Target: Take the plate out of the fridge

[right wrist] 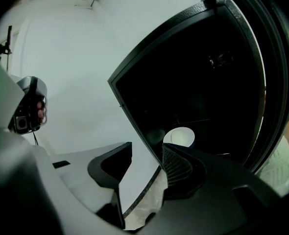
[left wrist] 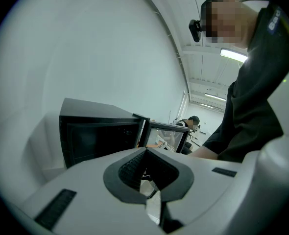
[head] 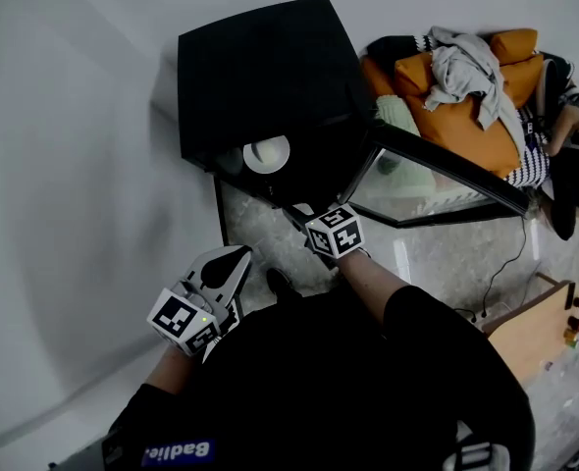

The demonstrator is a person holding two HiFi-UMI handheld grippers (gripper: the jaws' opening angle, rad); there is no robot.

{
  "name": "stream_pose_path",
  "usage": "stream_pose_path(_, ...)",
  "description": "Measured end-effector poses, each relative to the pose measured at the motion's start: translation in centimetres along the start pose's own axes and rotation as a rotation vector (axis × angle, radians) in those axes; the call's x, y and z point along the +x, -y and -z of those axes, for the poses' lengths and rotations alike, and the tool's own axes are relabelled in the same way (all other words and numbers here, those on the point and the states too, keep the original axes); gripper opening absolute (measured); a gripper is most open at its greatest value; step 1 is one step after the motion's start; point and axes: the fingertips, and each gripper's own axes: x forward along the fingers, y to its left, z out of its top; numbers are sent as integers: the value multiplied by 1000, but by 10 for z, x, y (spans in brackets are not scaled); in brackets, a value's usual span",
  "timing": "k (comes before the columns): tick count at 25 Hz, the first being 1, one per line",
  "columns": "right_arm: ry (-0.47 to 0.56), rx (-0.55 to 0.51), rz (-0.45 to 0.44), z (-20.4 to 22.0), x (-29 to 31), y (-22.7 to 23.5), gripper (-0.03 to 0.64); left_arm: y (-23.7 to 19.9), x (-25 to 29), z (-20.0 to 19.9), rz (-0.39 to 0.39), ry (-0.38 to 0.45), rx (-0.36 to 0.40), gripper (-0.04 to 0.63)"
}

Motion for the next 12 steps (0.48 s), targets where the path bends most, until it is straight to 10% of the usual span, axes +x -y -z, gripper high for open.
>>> stream_pose_path(12, 34, 113, 75, 6, 39, 49, 199, -23, 0, 7, -13, -46, 1, -3)
